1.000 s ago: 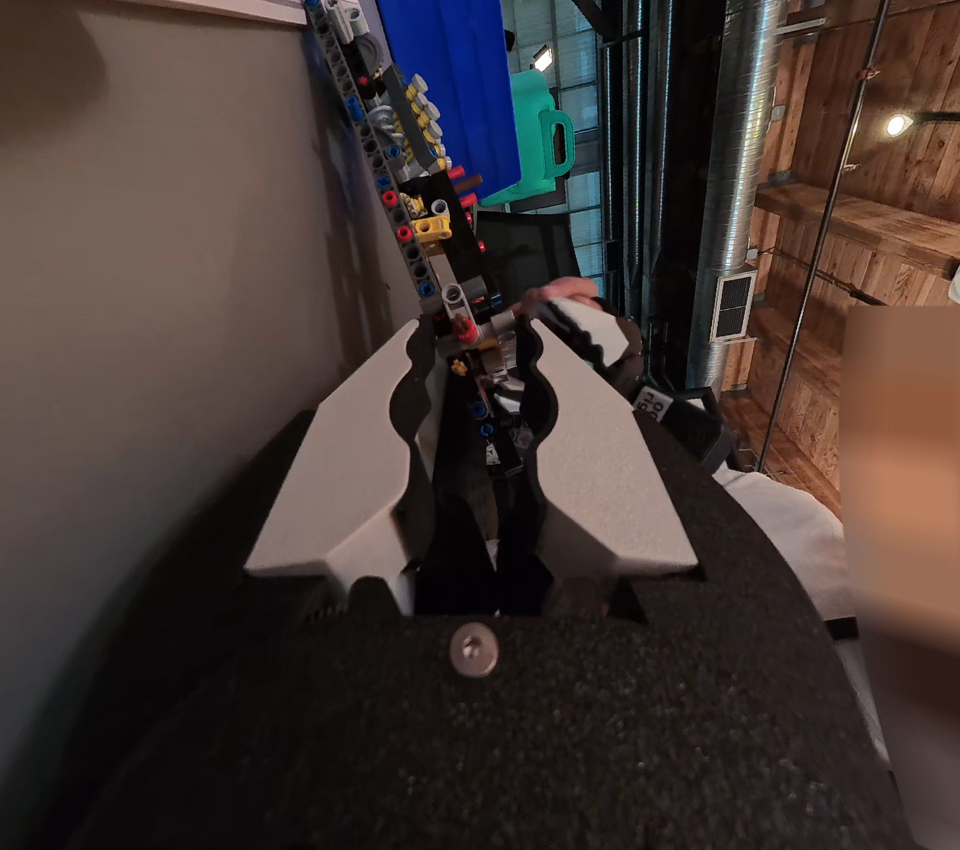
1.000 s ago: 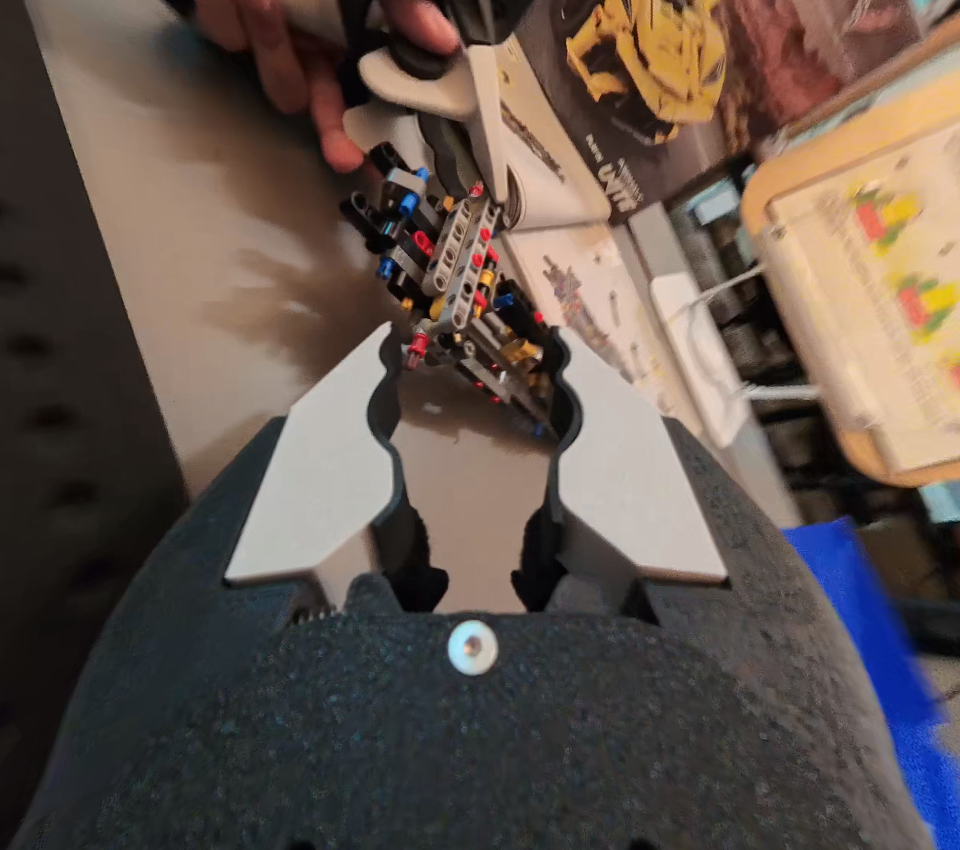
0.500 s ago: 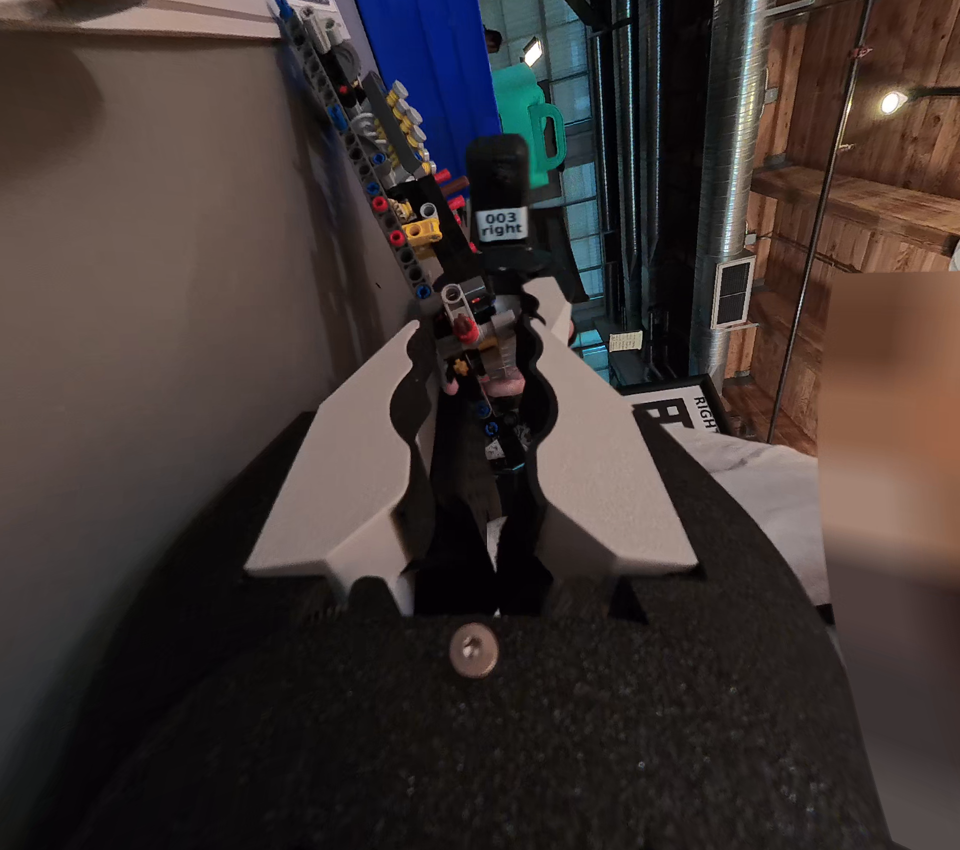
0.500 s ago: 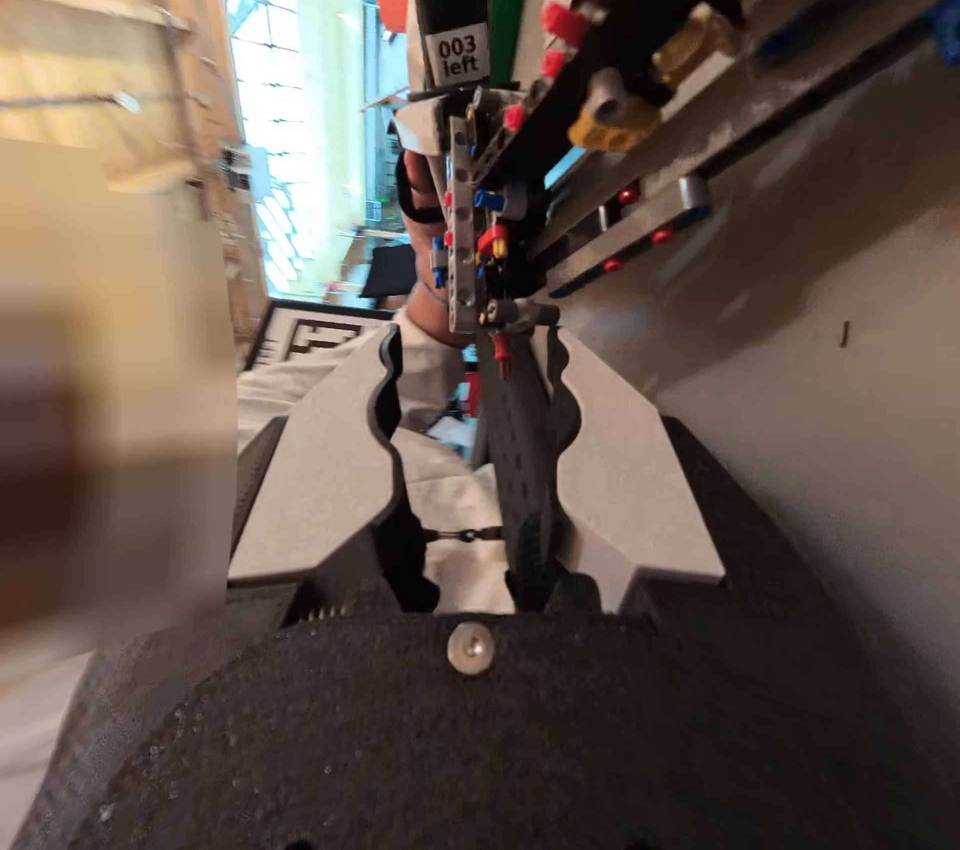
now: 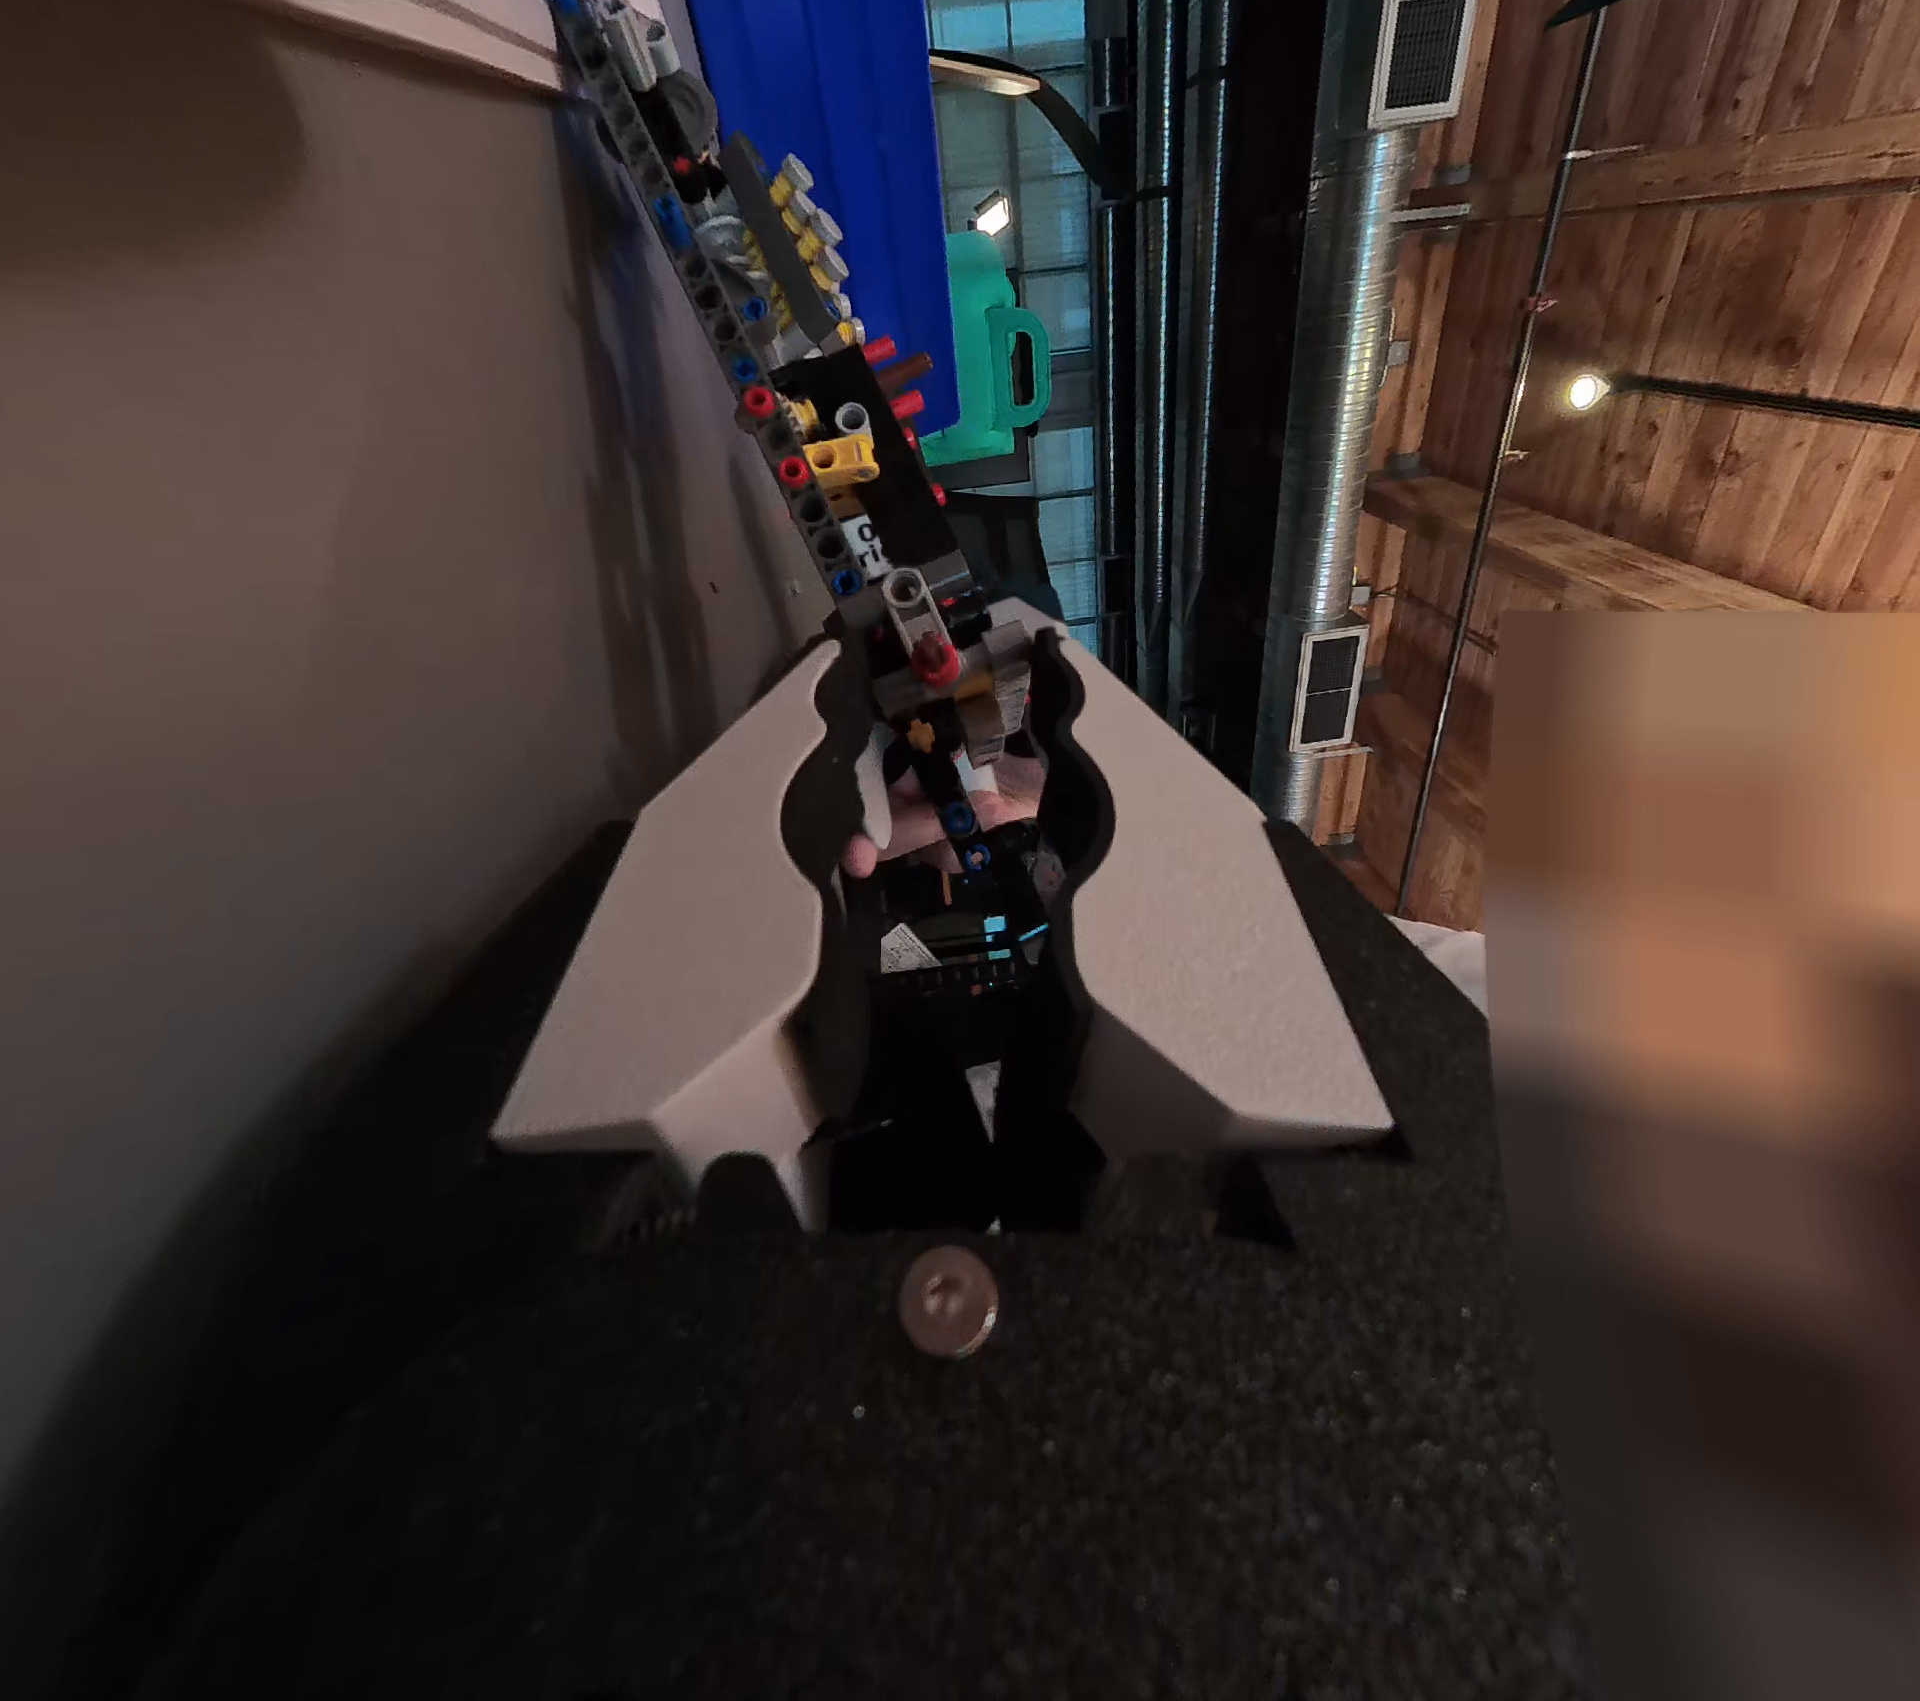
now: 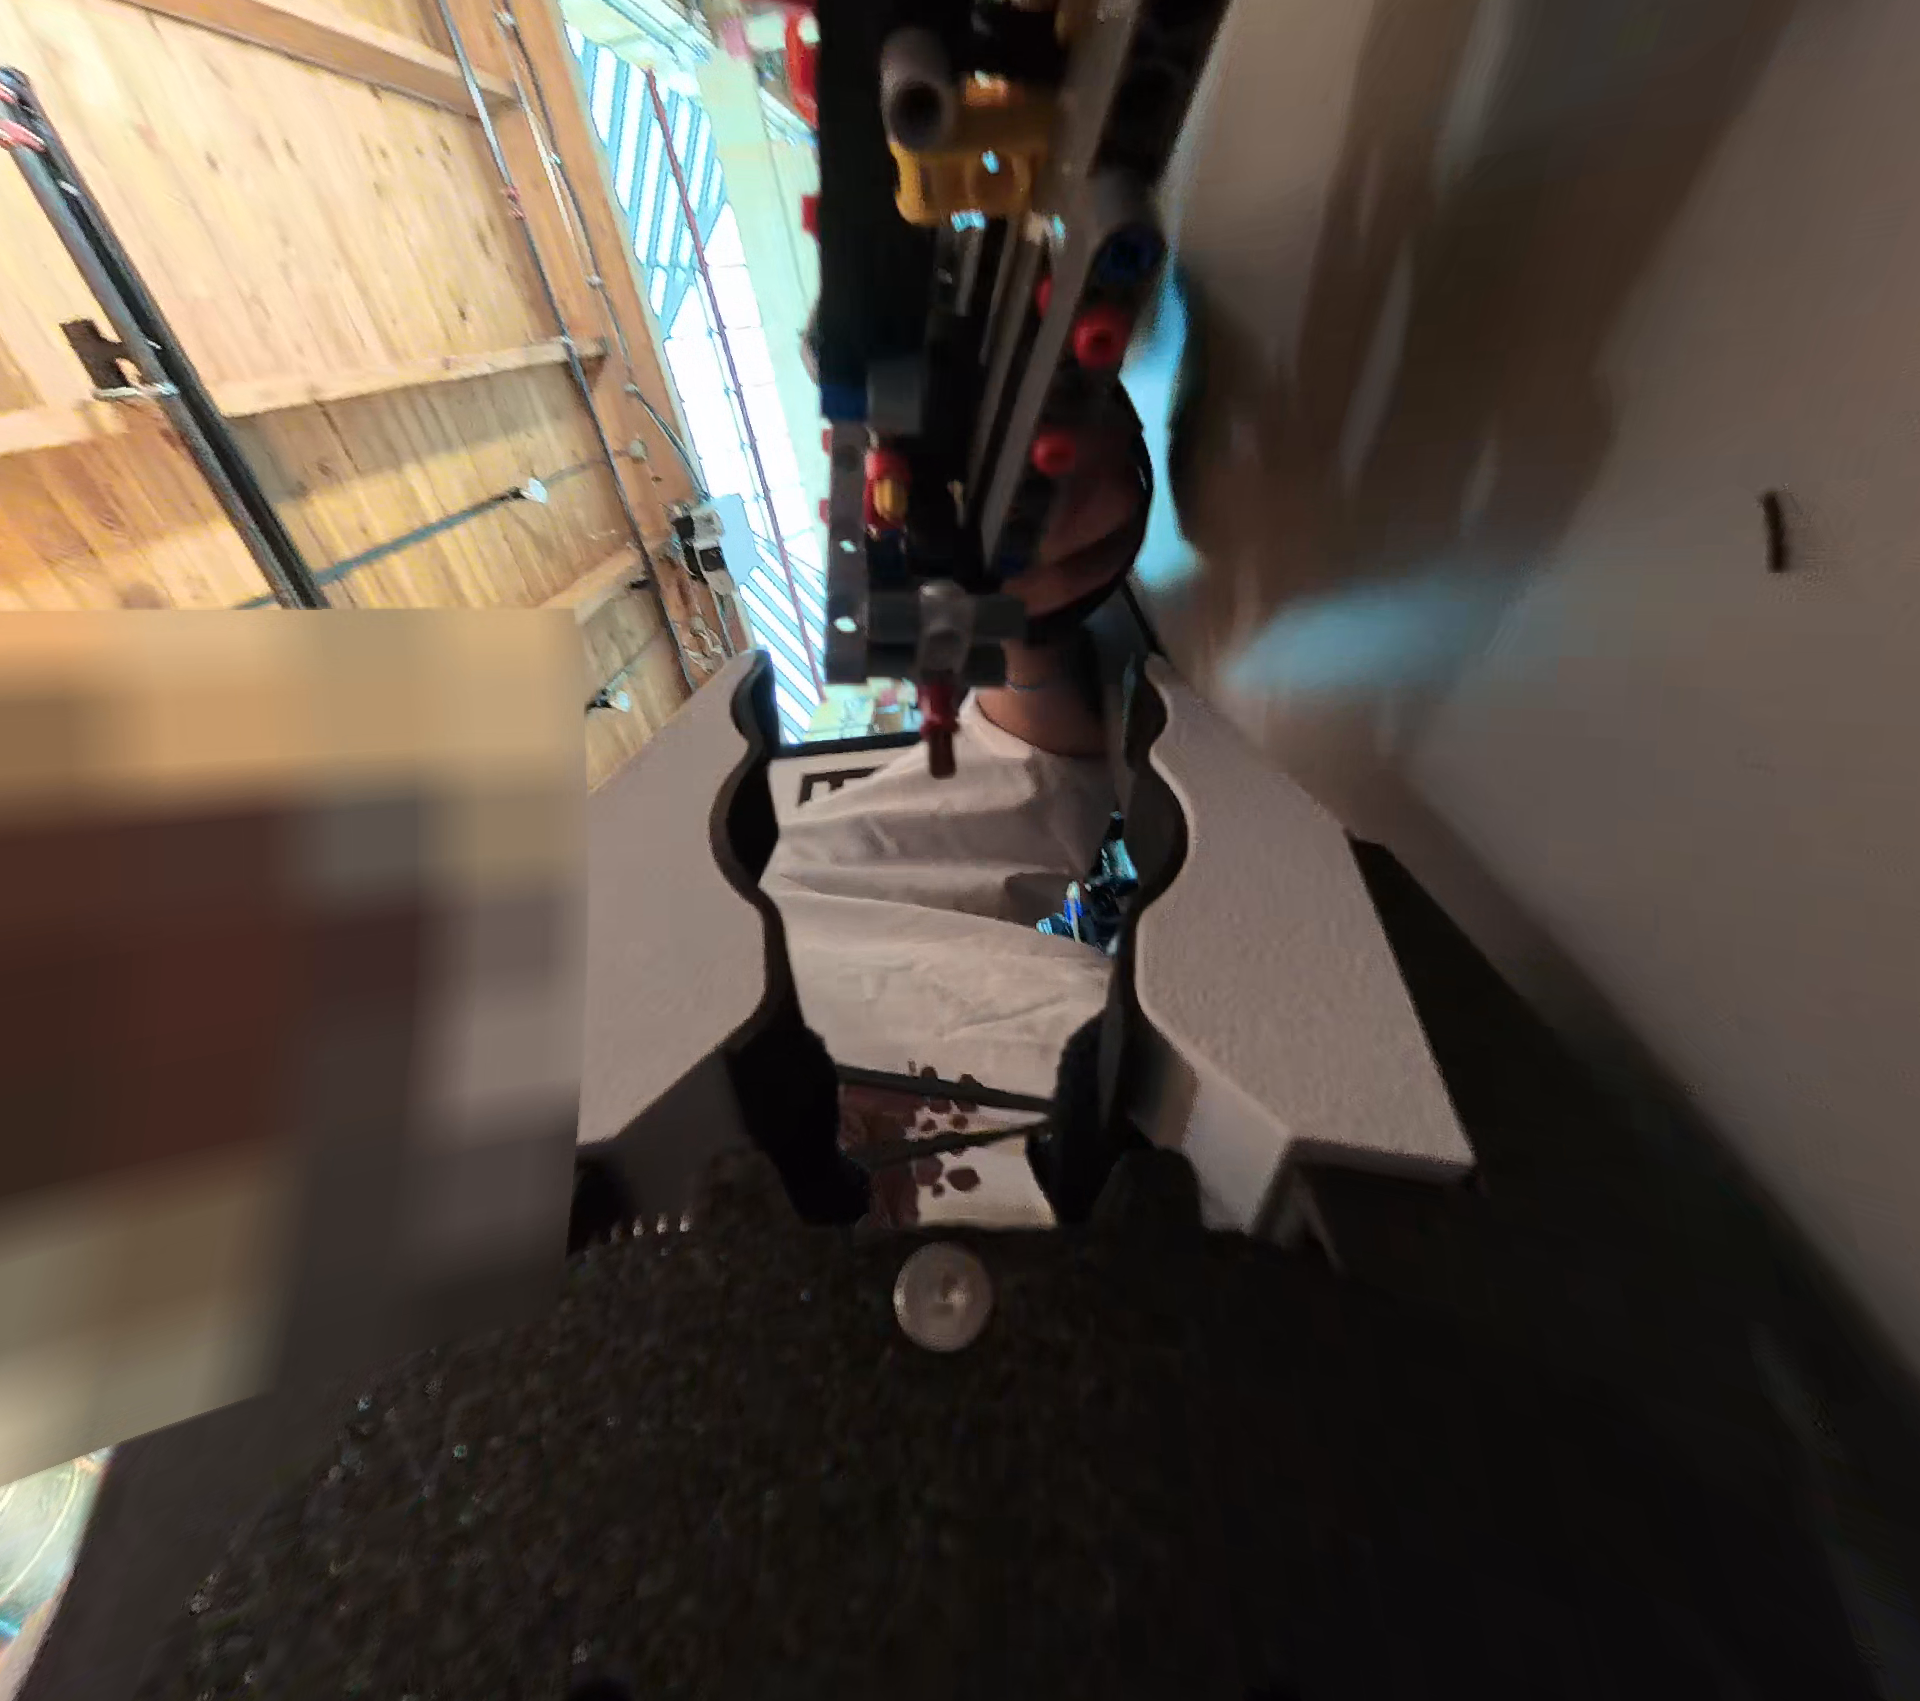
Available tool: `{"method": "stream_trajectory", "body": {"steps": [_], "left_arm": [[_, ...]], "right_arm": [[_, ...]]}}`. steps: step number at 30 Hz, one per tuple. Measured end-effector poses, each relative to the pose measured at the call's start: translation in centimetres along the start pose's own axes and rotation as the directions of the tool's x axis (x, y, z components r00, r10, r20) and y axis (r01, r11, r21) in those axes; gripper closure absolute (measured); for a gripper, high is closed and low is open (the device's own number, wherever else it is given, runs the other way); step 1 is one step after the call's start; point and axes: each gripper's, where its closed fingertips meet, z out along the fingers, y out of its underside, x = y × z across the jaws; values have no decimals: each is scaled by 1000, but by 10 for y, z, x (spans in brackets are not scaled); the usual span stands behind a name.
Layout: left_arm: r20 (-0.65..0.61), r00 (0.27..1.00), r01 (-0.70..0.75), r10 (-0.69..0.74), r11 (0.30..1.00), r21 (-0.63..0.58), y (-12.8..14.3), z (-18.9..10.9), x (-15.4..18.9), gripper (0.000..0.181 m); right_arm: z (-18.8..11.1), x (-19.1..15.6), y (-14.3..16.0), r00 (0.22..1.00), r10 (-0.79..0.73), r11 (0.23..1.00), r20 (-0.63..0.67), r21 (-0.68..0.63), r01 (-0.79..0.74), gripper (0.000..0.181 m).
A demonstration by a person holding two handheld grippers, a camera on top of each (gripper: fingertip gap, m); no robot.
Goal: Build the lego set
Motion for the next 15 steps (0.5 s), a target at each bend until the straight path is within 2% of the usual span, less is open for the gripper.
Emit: {"method": "stream_trajectory", "body": {"steps": [4, 6, 12, 15], "left_arm": [[11, 1000, -7, 7, 1000, -5, 4, 2, -2, 153], [0, 1000, 3, -3, 1000, -4, 5, 1, -1, 153], [14, 1000, -13, 13, 1000, -5, 5, 1, -4, 152], [23, 999, -23, 23, 1000, -15, 6, 0, -5, 153]], "right_arm": [[2, -10, -3, 995, 33, 999, 93, 9, -34, 131], [2, -7, -1, 993, 52, 999, 109, 8, -53, 148], [4, -5, 2, 986, 91, 996, 139, -18, -90, 148], [4, -3, 2, 987, 88, 996, 134, -17, -87, 155]]}}
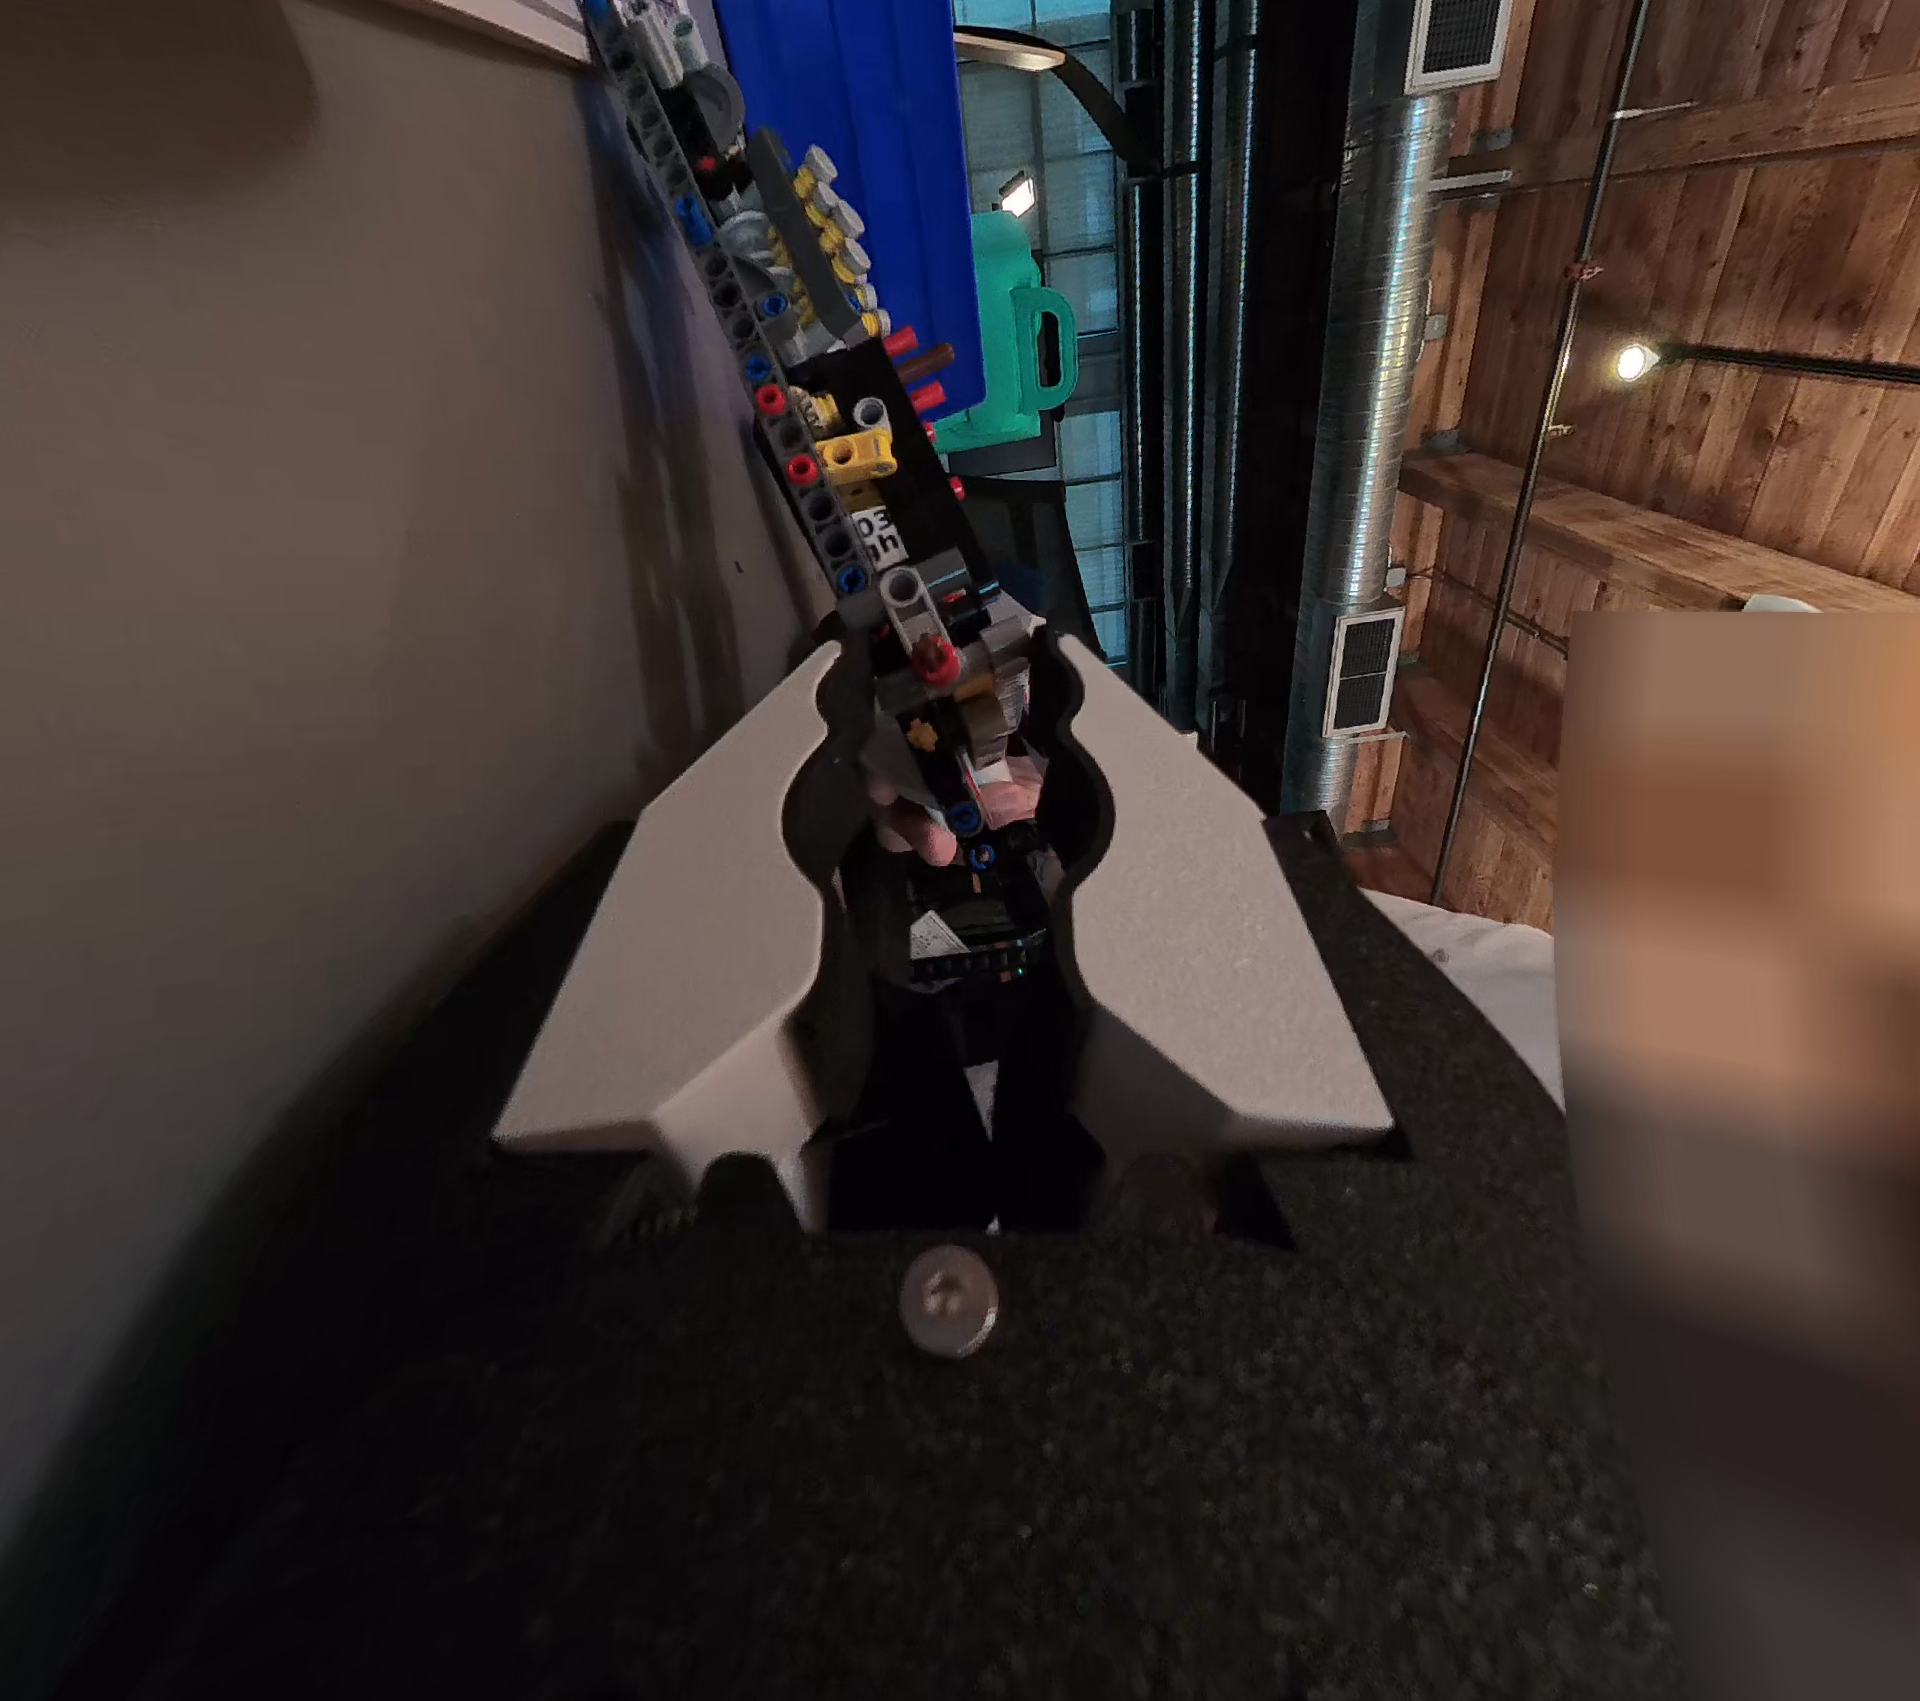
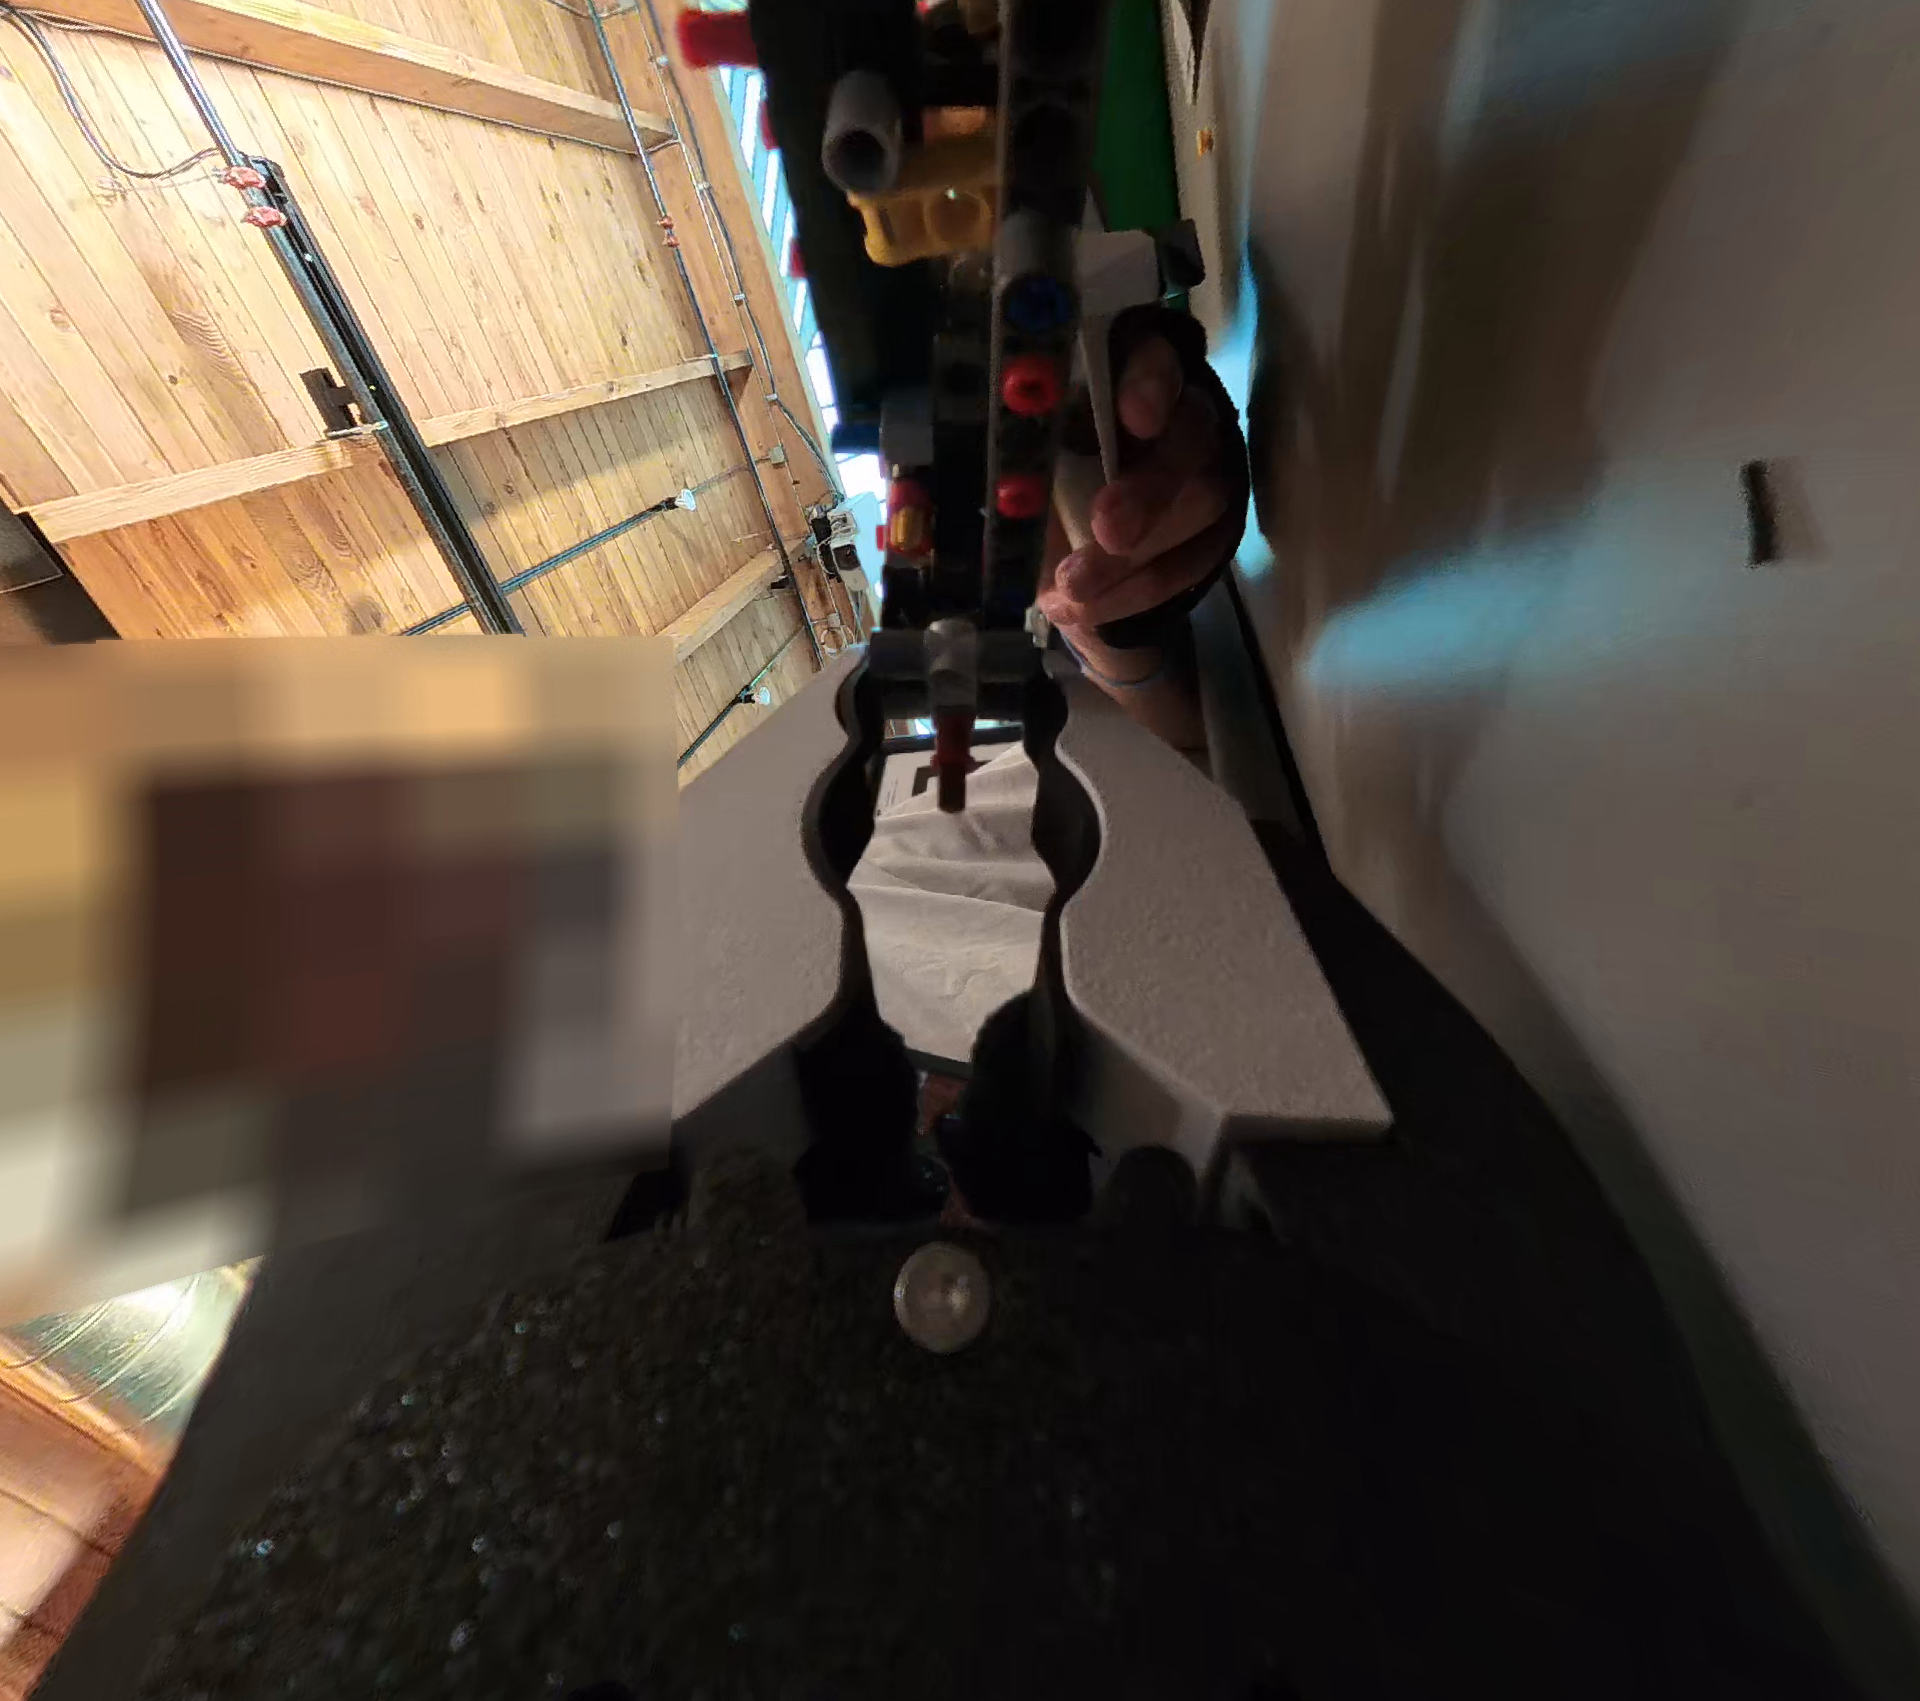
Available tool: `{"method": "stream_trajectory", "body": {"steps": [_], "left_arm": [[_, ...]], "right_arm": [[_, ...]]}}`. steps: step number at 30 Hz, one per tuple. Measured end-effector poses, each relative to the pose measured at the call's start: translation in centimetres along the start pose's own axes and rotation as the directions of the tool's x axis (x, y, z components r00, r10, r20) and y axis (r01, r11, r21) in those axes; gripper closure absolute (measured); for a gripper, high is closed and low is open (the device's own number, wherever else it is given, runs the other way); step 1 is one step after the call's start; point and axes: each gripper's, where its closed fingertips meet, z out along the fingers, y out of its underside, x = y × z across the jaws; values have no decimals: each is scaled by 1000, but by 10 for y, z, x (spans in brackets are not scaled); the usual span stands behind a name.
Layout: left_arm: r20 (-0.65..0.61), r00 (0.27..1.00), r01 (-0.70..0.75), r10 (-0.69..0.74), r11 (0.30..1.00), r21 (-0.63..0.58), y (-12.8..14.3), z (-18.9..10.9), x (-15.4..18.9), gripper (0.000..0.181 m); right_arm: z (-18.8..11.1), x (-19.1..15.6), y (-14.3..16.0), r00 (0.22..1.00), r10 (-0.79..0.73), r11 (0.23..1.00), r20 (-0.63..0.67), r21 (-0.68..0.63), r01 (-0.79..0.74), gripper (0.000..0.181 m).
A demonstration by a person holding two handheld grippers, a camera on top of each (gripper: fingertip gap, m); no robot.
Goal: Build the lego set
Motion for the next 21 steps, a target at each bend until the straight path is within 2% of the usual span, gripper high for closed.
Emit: {"method": "stream_trajectory", "body": {"steps": [7, 10, 14, 17, 21], "left_arm": [[0, 1000, -18, 18, 1000, -5, 1, 0, 1, 153], [7, 999, -40, 40, 999, -11, 4, 3, 2, 154], [14, 998, -61, 61, 998, -5, 4, 5, 2, 160], [12, 998, -67, 67, 998, -15, 6, 5, 2, 159], [11, 998, -56, 56, 998, 2, 3, 3, 1, 158]], "right_arm": [[-2, 0, -2, 998, -50, 999, -43, -14, 50, 155], [-6, 2, 2, 975, -183, 982, -127, -61, 176, 150], [-17, 4, 7, 898, -370, 929, -239, -101, 356, 143], [-18, -2, 0, 936, -302, 953, -180, -19, 304, 140], [-18, 1, -3, 947, -280, 959, -157, -5, 282, 149]]}}
